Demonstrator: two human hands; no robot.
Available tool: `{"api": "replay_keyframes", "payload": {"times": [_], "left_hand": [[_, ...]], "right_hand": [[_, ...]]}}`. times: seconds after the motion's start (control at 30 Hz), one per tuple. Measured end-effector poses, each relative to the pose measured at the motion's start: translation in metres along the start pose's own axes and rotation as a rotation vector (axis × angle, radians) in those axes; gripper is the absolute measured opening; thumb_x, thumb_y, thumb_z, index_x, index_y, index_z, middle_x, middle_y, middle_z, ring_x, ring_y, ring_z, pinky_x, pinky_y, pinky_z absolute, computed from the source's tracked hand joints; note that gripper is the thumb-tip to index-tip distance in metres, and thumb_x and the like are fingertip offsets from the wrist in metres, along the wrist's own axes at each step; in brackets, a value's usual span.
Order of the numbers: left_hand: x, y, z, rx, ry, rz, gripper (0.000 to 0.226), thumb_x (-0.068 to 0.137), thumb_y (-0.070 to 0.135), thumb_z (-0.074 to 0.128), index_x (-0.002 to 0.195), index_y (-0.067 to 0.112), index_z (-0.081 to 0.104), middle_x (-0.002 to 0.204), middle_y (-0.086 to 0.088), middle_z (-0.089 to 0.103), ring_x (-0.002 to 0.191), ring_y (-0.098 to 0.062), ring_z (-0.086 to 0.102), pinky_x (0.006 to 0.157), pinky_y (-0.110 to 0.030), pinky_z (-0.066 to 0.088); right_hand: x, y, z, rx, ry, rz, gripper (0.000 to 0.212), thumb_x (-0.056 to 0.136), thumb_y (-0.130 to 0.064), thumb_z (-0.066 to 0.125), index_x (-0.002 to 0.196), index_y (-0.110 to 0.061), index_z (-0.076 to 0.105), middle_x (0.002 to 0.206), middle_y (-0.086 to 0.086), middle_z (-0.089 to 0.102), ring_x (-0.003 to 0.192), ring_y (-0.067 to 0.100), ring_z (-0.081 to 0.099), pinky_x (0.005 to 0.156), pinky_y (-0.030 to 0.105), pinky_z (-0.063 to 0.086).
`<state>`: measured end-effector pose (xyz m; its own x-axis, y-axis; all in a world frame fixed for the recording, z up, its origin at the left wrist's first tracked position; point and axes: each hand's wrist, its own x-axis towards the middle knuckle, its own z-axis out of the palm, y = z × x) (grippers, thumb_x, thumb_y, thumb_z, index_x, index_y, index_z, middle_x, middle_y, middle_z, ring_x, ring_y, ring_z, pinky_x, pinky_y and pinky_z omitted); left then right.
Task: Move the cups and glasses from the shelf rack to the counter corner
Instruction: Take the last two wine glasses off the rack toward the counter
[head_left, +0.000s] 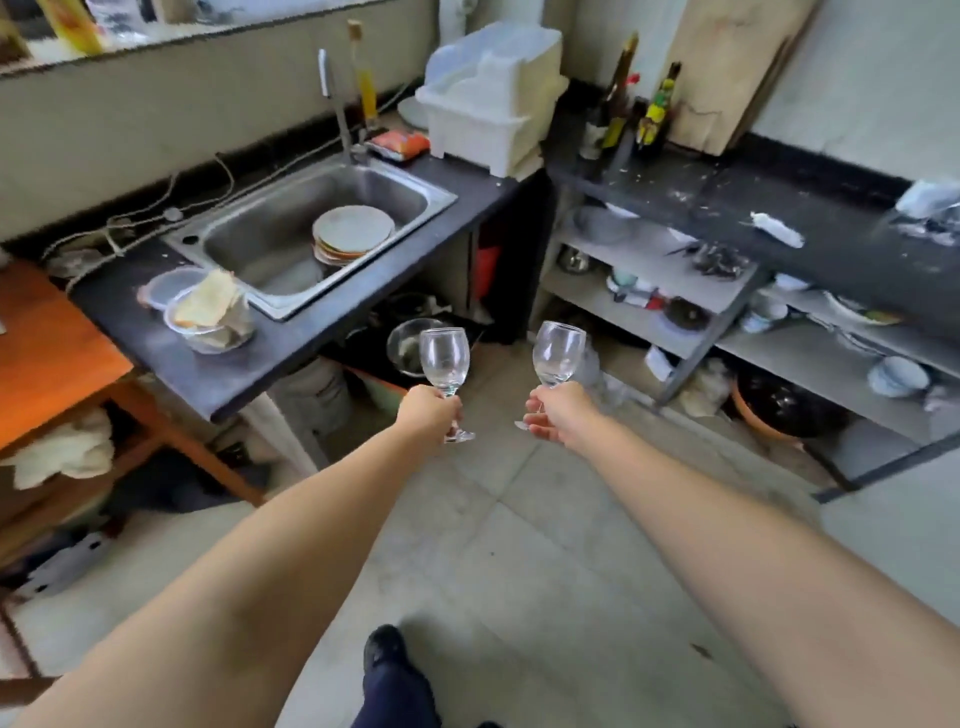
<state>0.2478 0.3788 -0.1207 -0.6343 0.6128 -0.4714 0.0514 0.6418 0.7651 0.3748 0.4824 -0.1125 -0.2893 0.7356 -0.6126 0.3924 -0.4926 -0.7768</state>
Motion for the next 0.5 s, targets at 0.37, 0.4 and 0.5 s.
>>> {"api": "replay_keyframes", "payload": {"times": [0.37, 0.4, 0.5], "left_hand": [[0.089, 0.137, 0.119, 0.242, -0.270, 0.216, 0.033, 0.089, 0.004, 0.048, 0.056, 0.009, 0.053, 0.051, -0.006, 0.048, 0.016, -0.002, 0.038, 0.026, -0.009, 0.028], [0.102, 0.155, 0.129, 0.268, -0.296, 0.237, 0.035, 0.090, 0.005, 0.049, 0.055, 0.010, 0.053, 0.049, -0.006, 0.048, 0.016, -0.002, 0.038, 0.026, -0.009, 0.029], [0.128, 0.200, 0.156, 0.317, -0.374, 0.290, 0.038, 0.092, 0.007, 0.048, 0.054, 0.010, 0.054, 0.042, -0.002, 0.049, 0.019, -0.004, 0.041, 0.027, -0.010, 0.031]], "right_hand": [[0.078, -0.035, -0.133, 0.309, 0.281, 0.034, 0.028, 0.099, -0.006, 0.038, 0.073, -0.013, 0.045, 0.069, 0.004, 0.048, 0.019, 0.003, 0.046, 0.026, 0.010, 0.036], [0.084, -0.043, -0.145, 0.352, 0.309, 0.033, 0.029, 0.100, -0.005, 0.037, 0.073, -0.013, 0.045, 0.068, 0.004, 0.047, 0.019, 0.003, 0.045, 0.025, 0.010, 0.036], [0.097, -0.060, -0.174, 0.427, 0.368, 0.026, 0.029, 0.100, -0.004, 0.037, 0.073, -0.012, 0.045, 0.067, 0.004, 0.046, 0.019, 0.003, 0.045, 0.026, 0.011, 0.037]]}}
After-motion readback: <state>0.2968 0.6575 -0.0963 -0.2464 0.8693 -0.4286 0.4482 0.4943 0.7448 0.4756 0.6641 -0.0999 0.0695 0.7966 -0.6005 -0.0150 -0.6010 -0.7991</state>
